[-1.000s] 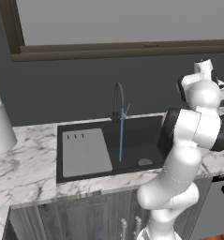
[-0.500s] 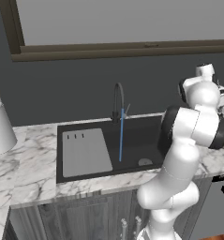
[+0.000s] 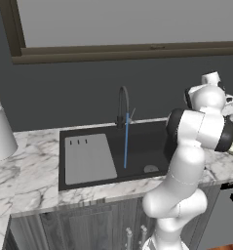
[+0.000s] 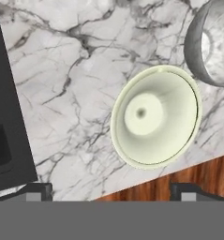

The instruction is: Rinse each bowl for a few seconds and place them down in the sink or on the counter.

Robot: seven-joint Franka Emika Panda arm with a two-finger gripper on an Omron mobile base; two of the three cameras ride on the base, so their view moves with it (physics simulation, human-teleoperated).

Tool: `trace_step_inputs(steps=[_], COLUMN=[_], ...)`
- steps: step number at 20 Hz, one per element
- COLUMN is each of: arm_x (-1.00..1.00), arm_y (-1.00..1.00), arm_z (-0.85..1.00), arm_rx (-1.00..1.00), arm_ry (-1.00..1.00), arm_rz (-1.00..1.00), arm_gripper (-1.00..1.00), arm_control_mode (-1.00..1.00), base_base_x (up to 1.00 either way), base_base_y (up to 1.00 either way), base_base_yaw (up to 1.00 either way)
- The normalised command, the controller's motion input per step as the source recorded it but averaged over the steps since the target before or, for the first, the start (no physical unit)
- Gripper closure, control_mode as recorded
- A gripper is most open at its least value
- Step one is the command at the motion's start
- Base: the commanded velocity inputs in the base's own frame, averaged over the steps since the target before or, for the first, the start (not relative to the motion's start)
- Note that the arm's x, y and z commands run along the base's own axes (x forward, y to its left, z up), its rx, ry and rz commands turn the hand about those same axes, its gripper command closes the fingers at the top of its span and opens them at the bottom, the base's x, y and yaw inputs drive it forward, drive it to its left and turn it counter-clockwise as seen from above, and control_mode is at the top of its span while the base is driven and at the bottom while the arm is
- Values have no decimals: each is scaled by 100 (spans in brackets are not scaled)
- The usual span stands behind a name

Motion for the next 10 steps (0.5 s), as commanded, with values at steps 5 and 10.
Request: trace_step_inputs(steps=[5, 10], arm_x=[-3, 0], arm_y=[-18, -12], arm_z=[-24, -30], arm_rx=[7, 7], arm_ry=[0, 0], arm_rz=[0, 0], arm_gripper=[-100, -100], arm_control_mode=[-100, -100], base_base_x=[0, 0], base_base_y=[0, 0], base_base_yaw=[0, 0])
